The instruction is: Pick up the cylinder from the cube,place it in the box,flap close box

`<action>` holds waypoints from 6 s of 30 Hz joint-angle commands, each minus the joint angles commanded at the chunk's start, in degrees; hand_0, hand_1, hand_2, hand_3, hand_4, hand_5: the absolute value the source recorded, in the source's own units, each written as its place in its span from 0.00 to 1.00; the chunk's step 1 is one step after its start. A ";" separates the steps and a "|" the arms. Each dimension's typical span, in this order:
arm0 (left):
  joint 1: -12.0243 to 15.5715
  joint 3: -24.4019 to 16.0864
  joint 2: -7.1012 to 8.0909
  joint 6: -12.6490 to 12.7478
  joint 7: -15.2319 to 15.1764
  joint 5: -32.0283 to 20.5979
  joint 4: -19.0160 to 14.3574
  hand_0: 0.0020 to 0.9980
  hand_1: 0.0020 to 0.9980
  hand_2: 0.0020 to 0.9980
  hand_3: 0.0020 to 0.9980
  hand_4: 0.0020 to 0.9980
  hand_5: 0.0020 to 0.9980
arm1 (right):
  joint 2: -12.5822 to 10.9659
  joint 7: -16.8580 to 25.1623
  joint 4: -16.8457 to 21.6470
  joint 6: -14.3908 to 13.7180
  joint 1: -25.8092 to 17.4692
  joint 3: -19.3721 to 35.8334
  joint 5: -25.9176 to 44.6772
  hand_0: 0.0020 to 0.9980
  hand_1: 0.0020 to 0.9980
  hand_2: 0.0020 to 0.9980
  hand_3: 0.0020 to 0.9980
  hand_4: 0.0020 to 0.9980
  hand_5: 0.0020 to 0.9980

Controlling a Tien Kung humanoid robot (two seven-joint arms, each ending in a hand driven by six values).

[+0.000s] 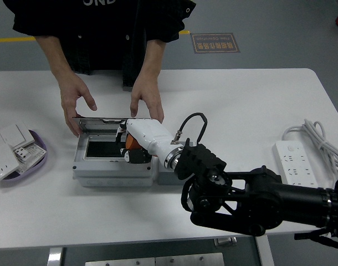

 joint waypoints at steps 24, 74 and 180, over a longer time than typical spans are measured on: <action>-0.63 0.71 0.13 0.02 0.02 0.16 -0.12 0.60 0.63 0.62 0.64 0.70 0.22 | 3.98 8.01 -6.24 -4.11 3.30 -4.53 7.05 0.68 0.62 0.59 0.63 0.33 0.00; -0.56 1.59 0.24 0.05 -0.11 0.19 -0.22 0.60 0.63 0.61 0.63 0.69 0.24 | -0.17 17.09 -8.64 -8.39 7.24 1.40 22.91 0.81 0.66 0.66 0.76 0.93 0.37; 1.01 -2.28 -0.70 -0.03 -0.64 2.16 -0.10 0.60 0.62 0.61 0.63 0.69 0.20 | -16.26 49.07 5.50 -4.80 -31.94 36.59 44.87 0.66 0.64 0.61 0.60 0.78 0.10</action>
